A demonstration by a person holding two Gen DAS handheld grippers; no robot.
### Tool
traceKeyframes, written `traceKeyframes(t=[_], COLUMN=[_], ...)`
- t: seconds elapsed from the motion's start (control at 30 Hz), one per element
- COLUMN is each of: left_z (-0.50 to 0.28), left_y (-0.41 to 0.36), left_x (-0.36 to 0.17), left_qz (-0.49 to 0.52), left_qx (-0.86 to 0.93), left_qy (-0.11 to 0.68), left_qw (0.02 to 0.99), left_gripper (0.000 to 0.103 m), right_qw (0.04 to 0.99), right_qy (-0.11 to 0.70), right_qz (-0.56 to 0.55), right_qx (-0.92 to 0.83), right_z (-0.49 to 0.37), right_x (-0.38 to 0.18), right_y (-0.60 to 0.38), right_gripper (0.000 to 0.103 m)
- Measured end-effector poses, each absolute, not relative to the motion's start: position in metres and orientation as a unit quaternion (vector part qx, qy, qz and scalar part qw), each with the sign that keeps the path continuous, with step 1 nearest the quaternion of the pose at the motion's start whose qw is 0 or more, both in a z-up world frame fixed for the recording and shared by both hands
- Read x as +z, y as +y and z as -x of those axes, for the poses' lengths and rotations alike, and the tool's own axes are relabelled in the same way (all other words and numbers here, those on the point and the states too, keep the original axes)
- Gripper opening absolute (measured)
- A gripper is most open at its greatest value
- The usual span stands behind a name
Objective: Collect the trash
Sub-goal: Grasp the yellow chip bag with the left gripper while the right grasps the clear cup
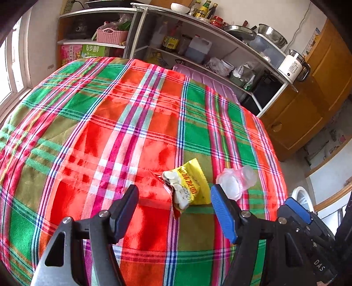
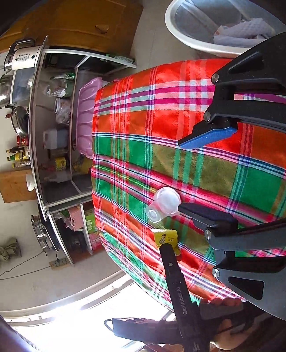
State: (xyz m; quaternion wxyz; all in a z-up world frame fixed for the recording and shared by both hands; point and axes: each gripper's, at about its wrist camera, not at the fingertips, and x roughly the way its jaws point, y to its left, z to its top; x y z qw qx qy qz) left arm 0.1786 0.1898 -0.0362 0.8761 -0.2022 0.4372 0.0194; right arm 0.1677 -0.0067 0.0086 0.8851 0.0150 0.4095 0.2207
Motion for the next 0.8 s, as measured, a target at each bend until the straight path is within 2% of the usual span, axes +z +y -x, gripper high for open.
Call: traceKeyframes(t=[0.13,0.2,0.27,0.33,0.8], left_z=[-0.182,-0.182,-0.182,-0.182,-0.171], left_y=[0.191,0.194,0.197,0.199,0.221], left_x=[-0.041,-0.041,-0.041,-0.044,-0.048], left_qz=[0.199,0.2,0.194,0.185,0.218], left_qx=[0.018,0.019,0.02,0.025,0.021], left_qy=[0.436,0.434,0.434,0.439,0.421], left_qw=[0.878,0.878,0.879,0.879,0.88], left_gripper=[0.067,0.059,0.045,0.04,0.038], right_qw=[0.883,0.882,0.881,0.878,0.869], right_qy=[0.411,0.409,0.41,0.413,0.407], right_qz=[-0.017,-0.013,-0.005,-0.002,0.033], right_qx=[0.227,0.233,0.237,0.243,0.279], right_z=[-0.176,-0.177,-0.181,-0.184,-0.201], right_x=[0.006,0.006,0.003,0.0,-0.007], right_y=[-0.002,0.002,0.008,0.013,0.063], right_gripper=[0.052,0.052,0.052,0.052,0.052])
